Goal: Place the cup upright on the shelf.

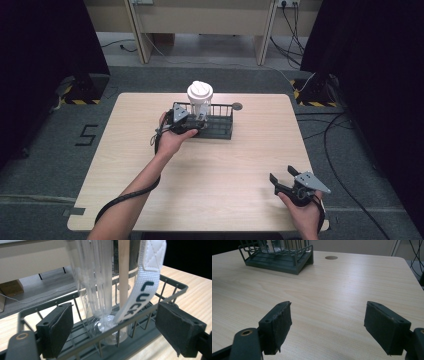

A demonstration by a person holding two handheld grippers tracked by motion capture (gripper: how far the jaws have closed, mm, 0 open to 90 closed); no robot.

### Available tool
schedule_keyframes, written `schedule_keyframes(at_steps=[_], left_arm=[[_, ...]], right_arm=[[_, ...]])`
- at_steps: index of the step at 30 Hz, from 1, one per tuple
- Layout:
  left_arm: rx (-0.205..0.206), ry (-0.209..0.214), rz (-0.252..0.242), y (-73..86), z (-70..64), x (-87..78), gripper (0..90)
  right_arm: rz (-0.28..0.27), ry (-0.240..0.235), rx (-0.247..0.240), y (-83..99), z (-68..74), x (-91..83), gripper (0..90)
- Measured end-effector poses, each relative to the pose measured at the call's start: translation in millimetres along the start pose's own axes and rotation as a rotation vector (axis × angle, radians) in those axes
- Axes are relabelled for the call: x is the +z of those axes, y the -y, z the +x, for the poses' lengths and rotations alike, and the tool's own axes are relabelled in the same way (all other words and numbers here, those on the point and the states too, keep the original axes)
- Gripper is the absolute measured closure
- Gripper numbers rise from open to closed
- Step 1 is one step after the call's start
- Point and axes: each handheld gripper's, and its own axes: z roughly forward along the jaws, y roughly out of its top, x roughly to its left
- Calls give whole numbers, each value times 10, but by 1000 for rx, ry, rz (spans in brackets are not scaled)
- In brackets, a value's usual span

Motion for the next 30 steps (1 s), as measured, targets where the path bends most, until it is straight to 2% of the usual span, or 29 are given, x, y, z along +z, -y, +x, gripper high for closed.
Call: schedule_keyframes(at_steps=[9, 16, 30], left_arm=[[-17, 28, -7, 102, 27, -225, 144], [-1, 38, 6, 234, 16, -418, 144], [-13, 39, -14, 413, 46, -864, 144]], right_arm=[[1, 1, 9, -1, -8, 7, 225], [2, 5, 1, -2, -5, 5, 225], [4, 6, -3, -2, 6, 6, 224]])
